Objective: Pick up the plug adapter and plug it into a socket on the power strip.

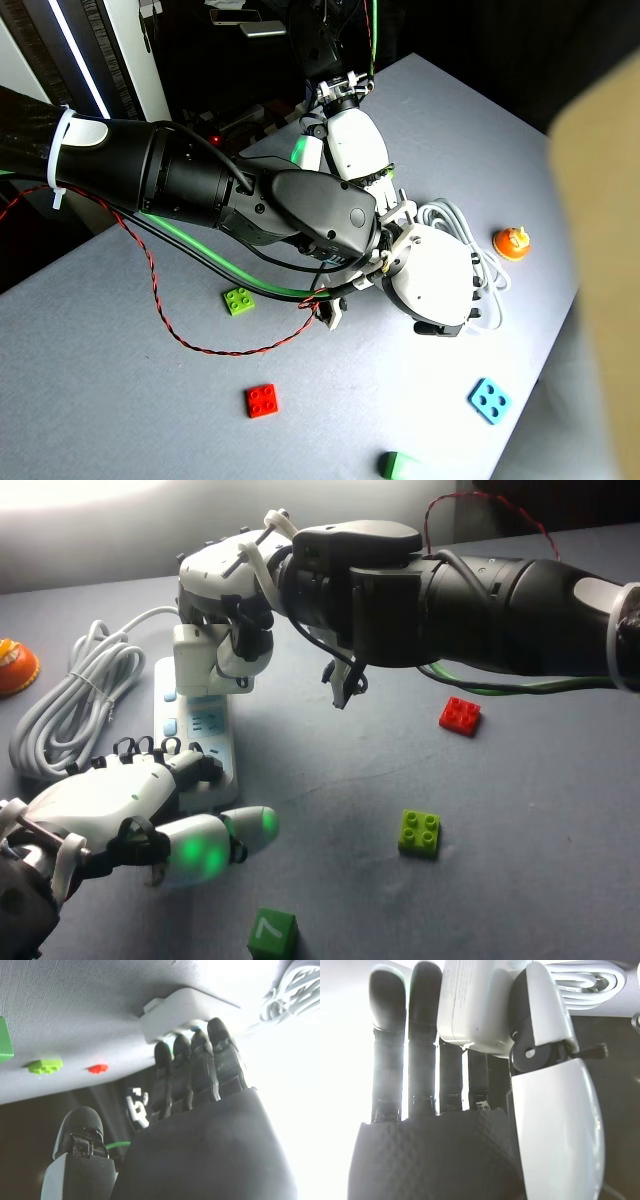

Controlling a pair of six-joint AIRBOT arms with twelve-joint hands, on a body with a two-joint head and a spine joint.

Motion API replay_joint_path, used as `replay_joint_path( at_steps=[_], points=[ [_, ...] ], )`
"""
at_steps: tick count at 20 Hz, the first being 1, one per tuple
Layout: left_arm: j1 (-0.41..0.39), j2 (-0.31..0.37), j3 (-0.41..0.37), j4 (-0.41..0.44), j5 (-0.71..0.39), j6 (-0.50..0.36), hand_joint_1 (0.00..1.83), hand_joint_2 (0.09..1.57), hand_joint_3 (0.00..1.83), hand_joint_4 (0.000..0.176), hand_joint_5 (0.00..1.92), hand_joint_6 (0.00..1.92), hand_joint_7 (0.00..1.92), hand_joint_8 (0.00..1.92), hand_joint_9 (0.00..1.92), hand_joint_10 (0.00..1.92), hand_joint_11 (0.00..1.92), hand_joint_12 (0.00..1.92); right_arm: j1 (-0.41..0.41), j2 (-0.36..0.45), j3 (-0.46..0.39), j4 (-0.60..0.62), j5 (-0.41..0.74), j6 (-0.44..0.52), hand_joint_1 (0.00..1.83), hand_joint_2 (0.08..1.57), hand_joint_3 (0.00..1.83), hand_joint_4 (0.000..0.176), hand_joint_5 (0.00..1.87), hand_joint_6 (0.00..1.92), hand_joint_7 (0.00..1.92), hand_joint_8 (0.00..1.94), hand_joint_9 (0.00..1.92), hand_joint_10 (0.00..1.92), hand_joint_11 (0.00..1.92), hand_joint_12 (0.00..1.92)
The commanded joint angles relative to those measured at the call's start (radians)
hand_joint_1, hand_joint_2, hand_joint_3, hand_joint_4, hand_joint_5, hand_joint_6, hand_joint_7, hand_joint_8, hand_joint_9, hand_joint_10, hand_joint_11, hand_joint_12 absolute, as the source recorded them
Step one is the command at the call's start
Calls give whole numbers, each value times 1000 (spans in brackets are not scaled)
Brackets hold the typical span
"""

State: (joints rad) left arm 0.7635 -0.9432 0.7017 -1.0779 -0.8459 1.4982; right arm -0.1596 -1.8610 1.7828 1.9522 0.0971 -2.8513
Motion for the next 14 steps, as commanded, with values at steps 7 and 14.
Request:
replay_joint_path(
  at_steps=[7, 14],
  points=[
    [0, 10, 2, 35, -61, -7, 0, 1173, 0, 0, 125, 1, 149, 0, 139, 1, 0, 322, 8, 2, -9, -2, -33, -15, 1166, 1203, 1, 19, 784, 1243, 844, 1255, 702, 937, 538, 1501],
    [0, 11, 1, 35, -61, -8, 0, 1172, 0, 0, 136, 5, 154, 4, 137, 5, 0, 334, 3, 10, -9, -2, -39, -28, 989, 1053, 1, 0, 697, 13, 742, 2, 698, 128, 348, 1271]
  ],
)
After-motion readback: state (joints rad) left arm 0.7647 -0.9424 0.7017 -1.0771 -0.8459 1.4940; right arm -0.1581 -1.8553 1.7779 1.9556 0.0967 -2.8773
